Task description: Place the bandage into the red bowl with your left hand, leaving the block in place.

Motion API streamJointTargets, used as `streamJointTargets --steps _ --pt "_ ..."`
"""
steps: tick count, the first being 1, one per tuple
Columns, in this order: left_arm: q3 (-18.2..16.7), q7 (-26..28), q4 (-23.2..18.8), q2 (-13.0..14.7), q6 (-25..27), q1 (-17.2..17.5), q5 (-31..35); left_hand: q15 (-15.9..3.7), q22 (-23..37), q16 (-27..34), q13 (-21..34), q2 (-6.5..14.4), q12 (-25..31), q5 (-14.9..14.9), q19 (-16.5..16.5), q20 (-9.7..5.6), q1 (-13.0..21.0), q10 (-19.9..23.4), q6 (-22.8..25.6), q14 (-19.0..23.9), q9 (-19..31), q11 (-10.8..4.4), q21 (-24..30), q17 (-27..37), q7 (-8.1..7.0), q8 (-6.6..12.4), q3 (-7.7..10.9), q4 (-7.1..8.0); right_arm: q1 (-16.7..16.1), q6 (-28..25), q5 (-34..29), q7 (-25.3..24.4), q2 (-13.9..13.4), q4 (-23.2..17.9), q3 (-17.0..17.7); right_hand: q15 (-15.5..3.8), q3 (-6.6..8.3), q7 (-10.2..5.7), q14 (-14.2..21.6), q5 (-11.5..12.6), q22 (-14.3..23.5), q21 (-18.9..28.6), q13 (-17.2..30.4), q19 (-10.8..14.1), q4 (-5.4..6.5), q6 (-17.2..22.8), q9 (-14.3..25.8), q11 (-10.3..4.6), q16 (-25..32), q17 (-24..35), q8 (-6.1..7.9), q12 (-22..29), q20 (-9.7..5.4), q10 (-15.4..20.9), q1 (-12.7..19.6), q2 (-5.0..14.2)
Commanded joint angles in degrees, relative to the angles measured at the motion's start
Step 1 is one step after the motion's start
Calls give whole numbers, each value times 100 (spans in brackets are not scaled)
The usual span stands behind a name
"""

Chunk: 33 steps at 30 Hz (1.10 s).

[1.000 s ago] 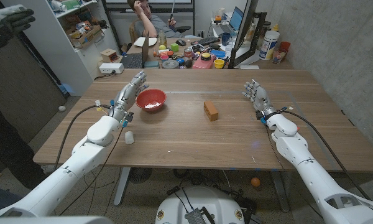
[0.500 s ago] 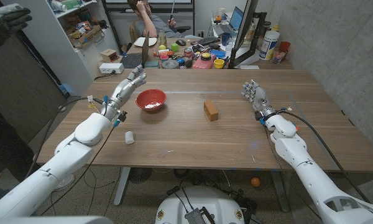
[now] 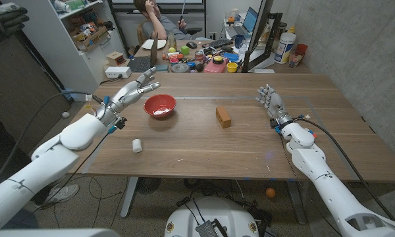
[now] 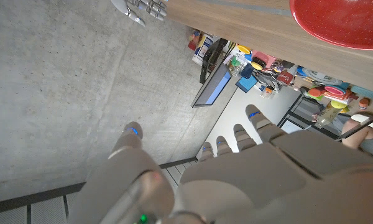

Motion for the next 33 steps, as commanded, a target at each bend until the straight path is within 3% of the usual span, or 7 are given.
streamJointTargets --steps 1,5,7,10,12,22,33 --pt "-1285 -562 -1050 260 263 1067 638 6 12 13 13 -59 14 57 -74 5 58 -359 -751 -120 23 39 -42 20 79 2 -41 -33 -164 36 42 -74 -22 -222 7 6 19 8 66 23 22 -11 28 68 -2 45 24 8 22 22 39 36 -148 47 -35 386" --pt "-1856 -728 -1422 -33 349 1454 1043 8 15 16 16 -77 25 65 -113 -3 97 -407 -827 -152 26 65 -63 23 59 2 -56 -56 -159 55 49 -65 -6 -221 -24 3 20 3 68 23 22 -15 28 69 0 45 24 0 22 22 40 35 -149 45 -38 386" --pt "-2115 -844 -1574 -218 350 1600 1220 -6 21 32 24 -88 51 81 -141 4 164 -468 -853 -180 31 45 -80 30 -238 43 -77 -88 -161 76 58 -65 11 -218 -35 3 22 6 68 23 22 -17 28 71 0 45 24 -1 21 21 40 36 -148 48 -38 387" --pt "-2475 -1035 -1802 -522 397 1786 1448 -48 29 60 34 -68 102 96 -168 51 228 -421 -817 -158 39 -34 -95 38 -470 86 -85 -108 -168 82 52 -76 20 -231 -55 3 22 4 68 23 22 -20 28 71 1 46 24 -4 21 21 40 36 -151 47 -40 385" --pt "-2691 -1122 -1968 -733 462 1890 1705 -77 32 73 40 -51 132 104 -169 65 259 -372 -779 -142 42 -46 -97 43 -549 112 -85 -115 -177 83 53 -86 27 -246 -66 3 23 2 68 23 22 -23 28 72 4 46 24 -11 20 21 40 34 -151 43 -43 385" --pt "-3490 -1743 -2719 -1553 896 2147 2986 -118 40 107 61 15 207 125 -173 200 399 -217 -477 -73 59 -117 -107 54 -599 240 -72 -153 -261 64 39 -172 44 -384 -117 1 22 3 70 23 22 -34 28 80 12 46 24 -8 20 24 40 33 -150 43 -56 380" --pt "-3861 -2162 -3091 -2191 920 2141 3891 -82 44 79 77 9 179 132 -292 281 509 -325 -627 -183 65 -102 -164 62 -612 177 -90 -196 -467 -39 -18 -365 -11 -739 -154 3 25 -1 72 24 23 -43 28 90 17 47 24 -15 19 23 40 34 -151 45 -64 378"
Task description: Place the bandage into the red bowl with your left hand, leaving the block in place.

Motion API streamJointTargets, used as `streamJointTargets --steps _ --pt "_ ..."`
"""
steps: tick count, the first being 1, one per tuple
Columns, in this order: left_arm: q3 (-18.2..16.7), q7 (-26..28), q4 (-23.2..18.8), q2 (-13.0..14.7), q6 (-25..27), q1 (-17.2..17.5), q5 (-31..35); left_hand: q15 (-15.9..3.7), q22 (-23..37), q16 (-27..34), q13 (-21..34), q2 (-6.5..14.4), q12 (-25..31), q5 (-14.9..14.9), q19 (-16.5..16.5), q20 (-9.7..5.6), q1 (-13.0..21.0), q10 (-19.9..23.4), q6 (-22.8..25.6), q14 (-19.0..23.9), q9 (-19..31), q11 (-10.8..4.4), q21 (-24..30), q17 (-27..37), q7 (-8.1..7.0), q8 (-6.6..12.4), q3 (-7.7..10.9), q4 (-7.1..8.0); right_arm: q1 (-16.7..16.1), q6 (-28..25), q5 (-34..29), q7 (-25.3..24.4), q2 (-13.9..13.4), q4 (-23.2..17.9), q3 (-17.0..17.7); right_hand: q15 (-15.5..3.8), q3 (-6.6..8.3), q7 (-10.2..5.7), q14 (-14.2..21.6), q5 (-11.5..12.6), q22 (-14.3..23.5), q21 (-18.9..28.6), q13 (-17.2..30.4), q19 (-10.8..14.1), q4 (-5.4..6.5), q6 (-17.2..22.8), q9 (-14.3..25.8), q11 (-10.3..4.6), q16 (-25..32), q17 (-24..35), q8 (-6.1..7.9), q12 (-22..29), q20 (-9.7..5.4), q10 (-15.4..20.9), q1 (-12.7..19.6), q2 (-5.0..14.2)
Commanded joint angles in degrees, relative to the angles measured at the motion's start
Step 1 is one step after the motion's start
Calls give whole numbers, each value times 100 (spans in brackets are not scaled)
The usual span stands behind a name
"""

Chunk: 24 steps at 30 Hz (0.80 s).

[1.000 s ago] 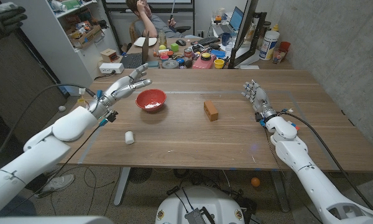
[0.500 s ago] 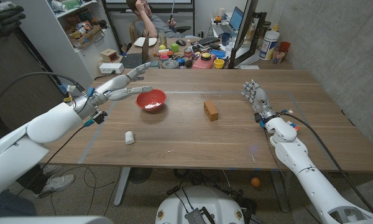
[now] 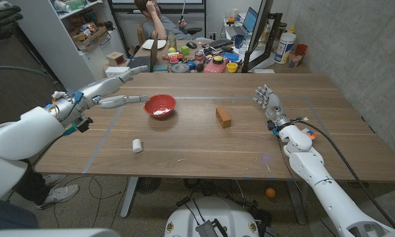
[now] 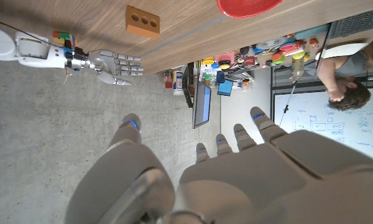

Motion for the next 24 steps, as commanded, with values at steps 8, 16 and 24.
streamJointTargets --steps 8,16,24 --pt "-735 -811 -700 -1064 2 145 1213 -13 18 2 27 -16 24 40 -82 80 101 -244 -555 -64 15 -28 -57 13 -34 23 -5 -58 -237 -116 -72 -207 -53 -404 -110 9 33 -4 75 26 23 -20 28 35 10 46 24 -11 16 19 40 34 -155 49 -27 348" --pt "-591 -1012 -653 -1143 96 7 1581 -16 20 26 34 -23 72 41 -66 83 127 -126 -442 -16 18 -49 -55 17 -32 64 -26 -61 -228 -91 -94 -197 -75 -451 -176 7 37 -1 77 28 24 -31 28 36 8 47 24 -8 15 18 40 34 -158 51 -27 348" --pt "-220 -896 -472 -1045 297 -200 2238 -37 19 45 39 -27 122 45 -102 132 155 12 -340 29 20 -96 -76 20 -34 94 -51 -62 -271 -36 -76 -189 -98 -482 -188 5 38 -5 77 28 24 -37 28 42 6 49 24 3 14 18 41 34 -149 53 -29 344"
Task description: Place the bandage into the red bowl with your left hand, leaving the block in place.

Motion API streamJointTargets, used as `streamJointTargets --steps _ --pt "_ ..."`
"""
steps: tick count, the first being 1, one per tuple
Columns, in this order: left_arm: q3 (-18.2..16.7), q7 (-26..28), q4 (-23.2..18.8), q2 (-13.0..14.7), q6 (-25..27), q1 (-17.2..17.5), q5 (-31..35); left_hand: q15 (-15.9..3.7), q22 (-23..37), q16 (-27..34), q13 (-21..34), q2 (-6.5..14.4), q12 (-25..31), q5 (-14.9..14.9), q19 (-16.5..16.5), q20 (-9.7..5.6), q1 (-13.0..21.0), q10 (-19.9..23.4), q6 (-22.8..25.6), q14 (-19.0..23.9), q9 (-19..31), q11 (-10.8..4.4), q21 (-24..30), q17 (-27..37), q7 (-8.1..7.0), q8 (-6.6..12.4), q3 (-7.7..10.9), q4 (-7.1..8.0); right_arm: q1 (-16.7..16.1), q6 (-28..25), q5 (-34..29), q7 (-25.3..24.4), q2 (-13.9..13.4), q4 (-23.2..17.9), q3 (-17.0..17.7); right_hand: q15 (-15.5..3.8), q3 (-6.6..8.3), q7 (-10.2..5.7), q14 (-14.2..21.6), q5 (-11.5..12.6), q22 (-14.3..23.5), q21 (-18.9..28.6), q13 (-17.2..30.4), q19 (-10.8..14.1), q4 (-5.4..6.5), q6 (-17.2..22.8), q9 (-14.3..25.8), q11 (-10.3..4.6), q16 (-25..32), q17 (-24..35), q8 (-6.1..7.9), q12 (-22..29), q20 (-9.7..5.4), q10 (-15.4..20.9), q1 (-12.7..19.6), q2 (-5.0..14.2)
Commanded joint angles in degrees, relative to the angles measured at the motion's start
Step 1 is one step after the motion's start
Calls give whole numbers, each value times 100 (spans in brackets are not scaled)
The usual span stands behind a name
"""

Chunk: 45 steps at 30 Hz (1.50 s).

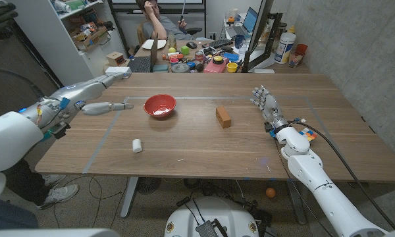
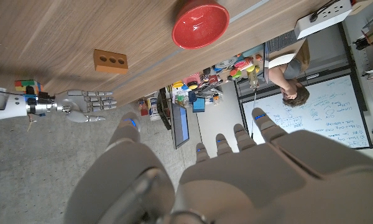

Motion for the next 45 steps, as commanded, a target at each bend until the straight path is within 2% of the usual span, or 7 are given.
streamJointTargets --steps 1,8,15,31,37,41,45 --pt "414 -20 195 10 253 -271 800 -14 20 49 13 3 73 23 -8 41 81 -17 -336 65 21 -67 -12 21 -35 49 -14 -26 -64 64 1 -10 -42 -80 -39 -27 38 -5 45 28 24 -39 29 28 5 51 24 -1 15 18 42 34 -134 52 -29 344" --pt "814 -124 453 352 503 -470 828 -17 19 74 14 0 105 29 109 54 117 96 -221 146 21 -79 27 20 -27 83 -34 -32 -93 68 18 -33 -91 -102 6 -27 37 -1 46 28 24 -45 29 30 5 51 24 -3 15 19 42 34 -132 52 -32 339" --pt "1122 -240 562 697 763 -553 844 -58 16 70 13 -5 124 35 73 -38 157 180 -168 161 20 -76 6 18 -38 89 -51 -41 -49 115 52 18 -92 4 21 -23 36 2 48 28 24 -51 29 35 6 51 24 -2 15 20 41 34 -132 52 -37 335" --pt "1569 -927 390 1470 1566 -636 1138 -82 8 50 11 9 107 62 101 -75 336 213 26 158 19 -76 1 8 -36 144 -42 -107 208 188 97 196 -40 394 27 -22 34 4 48 27 25 -69 29 39 14 49 24 0 15 21 41 31 -134 49 -52 328" --pt "1721 -1294 311 1777 1848 -667 1292 -52 -1 19 10 2 48 85 108 -67 527 105 -92 99 17 -45 -10 1 36 87 -27 -182 291 217 99 255 -10 517 28 -24 33 4 49 26 25 -75 29 41 18 50 24 0 15 22 41 32 -136 50 -58 326" --pt "1822 -1517 235 1915 2074 -703 1387 -22 -9 -6 10 -13 7 108 107 -109 734 23 -241 27 17 15 -26 -4 168 27 -13 -250 328 235 102 294 4 579 33 -27 31 0 49 26 25 -79 29 42 20 48 24 5 15 22 40 32 -137 50 -64 321" --pt "2007 -1622 233 2078 2239 -745 1566 -22 -12 -2 11 -16 -1 117 126 -120 816 6 -243 33 17 31 -24 -5 182 28 -7 -270 358 255 108 328 21 646 39 -26 31 -2 52 26 25 -84 29 44 21 52 24 0 14 22 42 31 -134 50 -67 320"
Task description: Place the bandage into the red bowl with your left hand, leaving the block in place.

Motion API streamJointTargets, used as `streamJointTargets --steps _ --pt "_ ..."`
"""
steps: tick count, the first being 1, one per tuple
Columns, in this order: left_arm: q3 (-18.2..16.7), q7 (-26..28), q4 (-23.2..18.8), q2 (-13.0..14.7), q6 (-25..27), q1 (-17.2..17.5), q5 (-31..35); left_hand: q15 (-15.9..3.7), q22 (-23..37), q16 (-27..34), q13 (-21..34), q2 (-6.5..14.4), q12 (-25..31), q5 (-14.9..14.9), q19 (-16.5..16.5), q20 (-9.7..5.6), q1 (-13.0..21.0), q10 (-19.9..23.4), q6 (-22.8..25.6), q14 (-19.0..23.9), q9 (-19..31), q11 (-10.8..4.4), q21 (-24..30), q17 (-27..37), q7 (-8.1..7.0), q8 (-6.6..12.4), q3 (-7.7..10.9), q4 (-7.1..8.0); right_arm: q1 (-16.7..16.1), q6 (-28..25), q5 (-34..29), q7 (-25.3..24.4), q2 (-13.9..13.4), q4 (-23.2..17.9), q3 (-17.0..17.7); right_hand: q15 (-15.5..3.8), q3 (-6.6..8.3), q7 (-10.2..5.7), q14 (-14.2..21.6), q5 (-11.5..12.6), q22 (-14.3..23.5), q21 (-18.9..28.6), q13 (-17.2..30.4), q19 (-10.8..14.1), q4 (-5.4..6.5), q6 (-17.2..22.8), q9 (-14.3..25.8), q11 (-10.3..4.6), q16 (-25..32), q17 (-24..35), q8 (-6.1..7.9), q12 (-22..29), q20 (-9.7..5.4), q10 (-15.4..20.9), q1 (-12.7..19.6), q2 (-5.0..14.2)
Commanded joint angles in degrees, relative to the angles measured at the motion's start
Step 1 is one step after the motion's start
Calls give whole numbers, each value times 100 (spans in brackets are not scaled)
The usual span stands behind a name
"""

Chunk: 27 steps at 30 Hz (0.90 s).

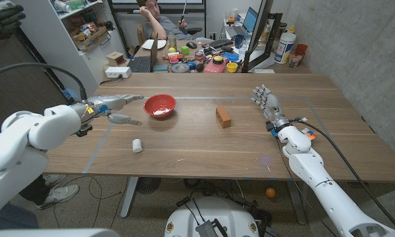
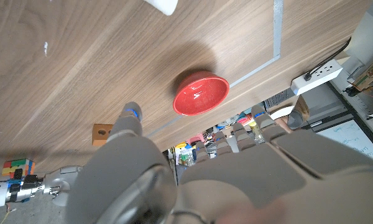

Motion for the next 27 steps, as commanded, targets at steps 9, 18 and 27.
streamJointTargets --steps 9,18,27 --pt "680 -471 -32 700 748 -150 533 -19 -2 1 14 -2 -3 51 119 -55 324 -32 -173 -12 20 -16 22 7 30 19 37 -64 153 91 19 159 82 312 26 -20 34 4 58 28 26 -40 29 52 20 49 25 -2 14 20 40 32 -130 52 -70 319" --pt "1004 -591 38 1023 932 -188 780 -16 -3 0 14 3 -8 58 154 -59 443 -36 -175 -8 21 -17 27 5 34 17 46 -70 134 121 10 151 105 332 45 -19 34 -1 59 28 26 -50 29 57 22 51 25 0 13 20 41 32 -125 53 -76 315" --pt "1087 -515 177 1151 943 -96 676 -16 -3 -2 15 1 -19 62 179 -68 523 -61 -178 -9 22 -9 31 4 25 14 46 -67 121 160 0 164 109 316 48 -12 39 1 62 31 26 -58 29 63 18 51 24 -7 12 17 41 31 -129 52 -74 315"
